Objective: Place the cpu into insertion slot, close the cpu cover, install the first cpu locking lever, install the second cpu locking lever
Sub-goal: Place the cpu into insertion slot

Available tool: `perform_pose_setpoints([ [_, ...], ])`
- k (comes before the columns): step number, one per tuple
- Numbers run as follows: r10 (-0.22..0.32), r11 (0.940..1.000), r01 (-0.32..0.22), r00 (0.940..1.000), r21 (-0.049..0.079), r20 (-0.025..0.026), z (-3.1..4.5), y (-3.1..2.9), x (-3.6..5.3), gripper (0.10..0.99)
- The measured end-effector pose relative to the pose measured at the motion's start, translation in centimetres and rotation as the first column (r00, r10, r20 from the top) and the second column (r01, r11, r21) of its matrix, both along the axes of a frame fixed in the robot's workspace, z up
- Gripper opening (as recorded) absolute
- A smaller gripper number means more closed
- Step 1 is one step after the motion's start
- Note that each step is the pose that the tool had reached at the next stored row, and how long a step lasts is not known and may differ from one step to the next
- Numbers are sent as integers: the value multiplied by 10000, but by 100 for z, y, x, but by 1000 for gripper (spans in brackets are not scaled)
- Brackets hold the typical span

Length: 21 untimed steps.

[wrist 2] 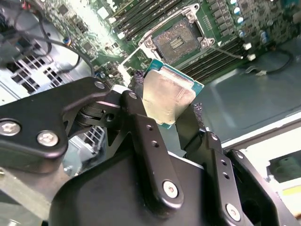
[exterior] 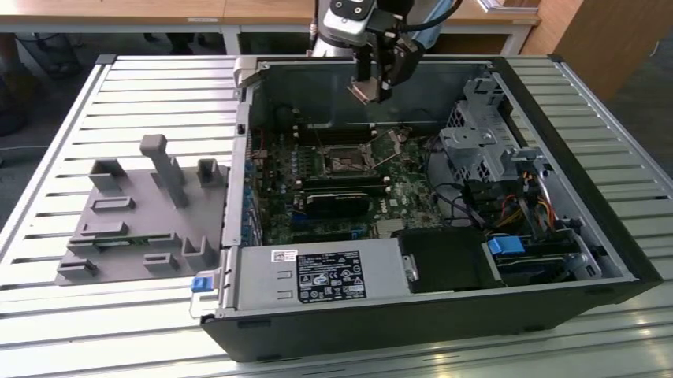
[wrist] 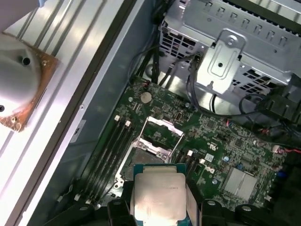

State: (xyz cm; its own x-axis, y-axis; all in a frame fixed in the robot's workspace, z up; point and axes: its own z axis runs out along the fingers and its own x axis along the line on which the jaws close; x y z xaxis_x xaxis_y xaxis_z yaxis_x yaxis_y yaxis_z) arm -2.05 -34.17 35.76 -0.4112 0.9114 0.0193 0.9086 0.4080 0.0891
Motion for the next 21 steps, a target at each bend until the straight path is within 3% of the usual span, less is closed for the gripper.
perform_pose_setpoints([
  [5,-914,9958,914,9958,0,-1,-9,0,0,525],
  [10,-1815,9834,1815,9834,0,0,-18,0,0,525],
  [15,-2690,9631,2690,9631,0,0,-27,0,0,525],
  [21,-3689,9295,3689,9295,-2,1,-37,0,0,525],
])
